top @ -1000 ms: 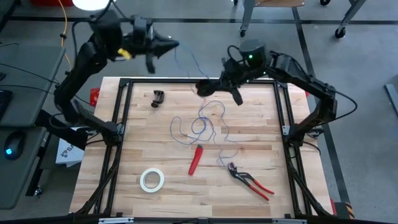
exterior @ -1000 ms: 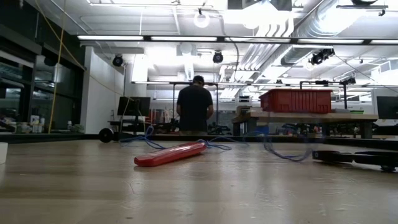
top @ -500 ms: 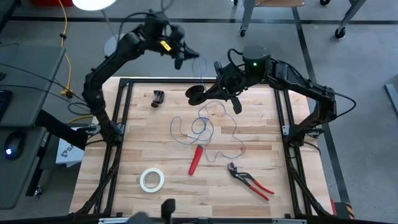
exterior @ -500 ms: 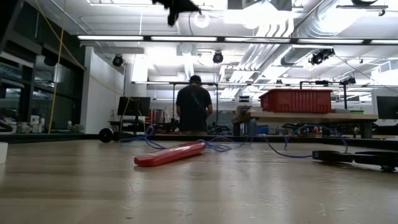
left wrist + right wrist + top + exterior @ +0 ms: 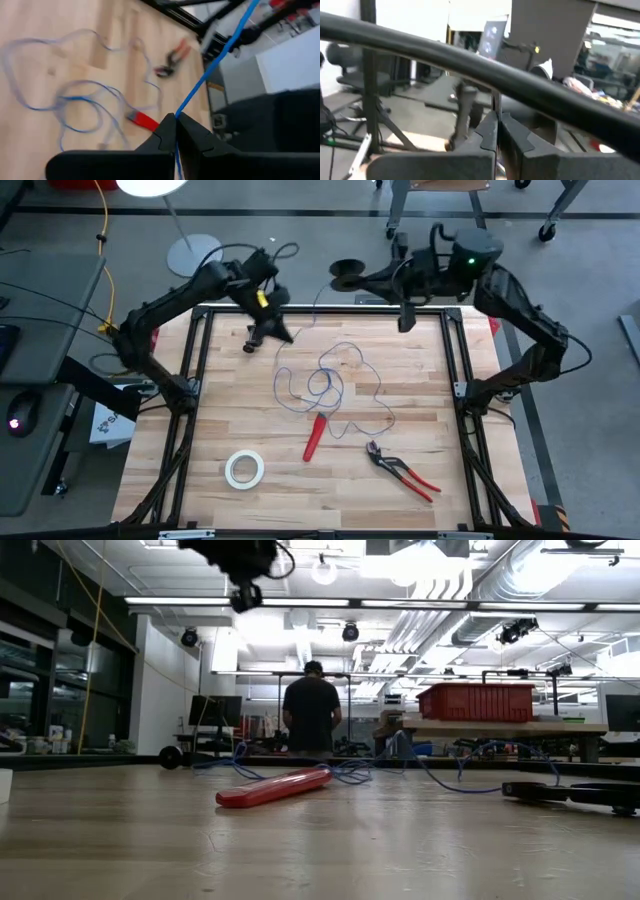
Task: Coil cords
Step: Uncoil the blue wire cable from the black spool
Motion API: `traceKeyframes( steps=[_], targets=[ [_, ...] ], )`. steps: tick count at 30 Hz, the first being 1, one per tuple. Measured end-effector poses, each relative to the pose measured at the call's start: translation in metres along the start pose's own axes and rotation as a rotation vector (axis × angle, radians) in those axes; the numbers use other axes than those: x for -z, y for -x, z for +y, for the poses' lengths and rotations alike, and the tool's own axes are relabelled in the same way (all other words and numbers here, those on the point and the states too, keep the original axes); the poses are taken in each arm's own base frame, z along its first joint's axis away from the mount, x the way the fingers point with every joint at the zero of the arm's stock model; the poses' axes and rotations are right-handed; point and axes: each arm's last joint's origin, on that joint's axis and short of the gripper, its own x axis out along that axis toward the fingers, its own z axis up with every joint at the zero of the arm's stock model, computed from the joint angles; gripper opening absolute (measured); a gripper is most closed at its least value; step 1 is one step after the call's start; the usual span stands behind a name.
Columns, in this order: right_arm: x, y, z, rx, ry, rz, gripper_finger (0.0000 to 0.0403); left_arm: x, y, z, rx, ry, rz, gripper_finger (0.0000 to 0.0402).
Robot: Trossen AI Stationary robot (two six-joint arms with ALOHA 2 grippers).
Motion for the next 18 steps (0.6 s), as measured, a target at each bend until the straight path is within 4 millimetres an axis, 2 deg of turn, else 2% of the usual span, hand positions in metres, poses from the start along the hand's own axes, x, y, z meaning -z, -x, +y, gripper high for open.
traceKeyframes(
  steps=[3, 6, 12, 15, 18],
  targets=[
    [0.005, 0.013, -0.005, 0.056, -0.029, 0.087, 0.0000, 0.015, 0.011, -0.025, 0.013, 0.005, -0.037, 0.0000],
    [0.016, 0.019, -0.010, 0.084, -0.071, 0.202, 0.0000, 0.019, 0.035, -0.055, 0.013, -0.020, -0.148, 0.0000],
    [0.040, 0.019, -0.015, 0.075, -0.145, 0.390, 0.0000, 0.015, 0.099, -0.110, -0.070, -0.160, -0.499, 0.0000],
    [0.048, 0.016, -0.015, 0.057, -0.148, 0.451, 0.0000, 0.016, 0.127, -0.126, -0.184, -0.214, -0.609, 0.0000],
    [0.053, 0.015, -0.013, 0.035, -0.141, 0.491, 0.0000, 0.019, 0.144, -0.130, -0.270, -0.228, -0.653, 0.0000]
  ],
)
